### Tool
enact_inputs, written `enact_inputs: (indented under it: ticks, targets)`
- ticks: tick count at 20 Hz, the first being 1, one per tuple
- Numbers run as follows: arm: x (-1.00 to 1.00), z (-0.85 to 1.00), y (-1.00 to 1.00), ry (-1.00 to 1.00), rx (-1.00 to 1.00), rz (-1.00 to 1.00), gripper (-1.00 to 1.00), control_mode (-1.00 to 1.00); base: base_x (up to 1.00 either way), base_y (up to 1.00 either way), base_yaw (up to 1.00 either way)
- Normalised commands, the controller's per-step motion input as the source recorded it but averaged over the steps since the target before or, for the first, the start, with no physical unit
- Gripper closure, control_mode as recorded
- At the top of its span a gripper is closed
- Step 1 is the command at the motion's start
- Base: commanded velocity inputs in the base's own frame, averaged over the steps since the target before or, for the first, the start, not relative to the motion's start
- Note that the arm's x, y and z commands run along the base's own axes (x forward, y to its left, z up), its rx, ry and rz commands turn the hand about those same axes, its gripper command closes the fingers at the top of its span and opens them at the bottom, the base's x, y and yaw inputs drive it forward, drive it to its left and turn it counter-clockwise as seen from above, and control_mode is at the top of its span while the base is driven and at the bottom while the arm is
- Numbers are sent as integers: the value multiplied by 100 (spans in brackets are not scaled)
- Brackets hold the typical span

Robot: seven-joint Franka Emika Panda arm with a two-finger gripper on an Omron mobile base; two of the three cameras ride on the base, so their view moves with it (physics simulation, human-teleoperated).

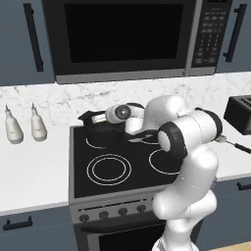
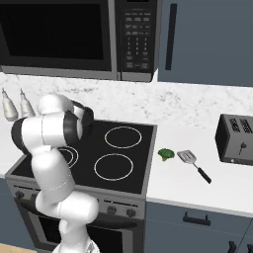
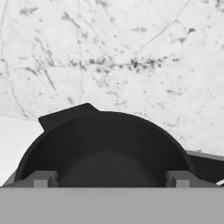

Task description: Put the lemon and broccoli in the pot. Retrieve the spatula and lightly stir the vegetables in the pot.

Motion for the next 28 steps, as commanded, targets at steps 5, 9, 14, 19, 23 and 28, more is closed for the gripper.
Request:
enact_inputs:
  ticks: [5, 9, 14, 19, 23, 28]
  targets:
    - [-59, 55, -25, -4, 0, 0, -100, -100, 0, 0, 0]
    - [-94, 27, -57, 0, 0, 0, -100, -100, 0, 0, 0]
    - [-79, 79, -69, 0, 1, -2, -100, -100, 0, 0, 0]
    - [-49, 100, -65, 2, 3, -4, -100, -100, 0, 0, 0]
    - [-28, 100, -73, 12, 6, -8, -100, -100, 0, 0, 0]
    - [-4, 100, -68, 26, 9, -14, -100, -100, 0, 0, 0]
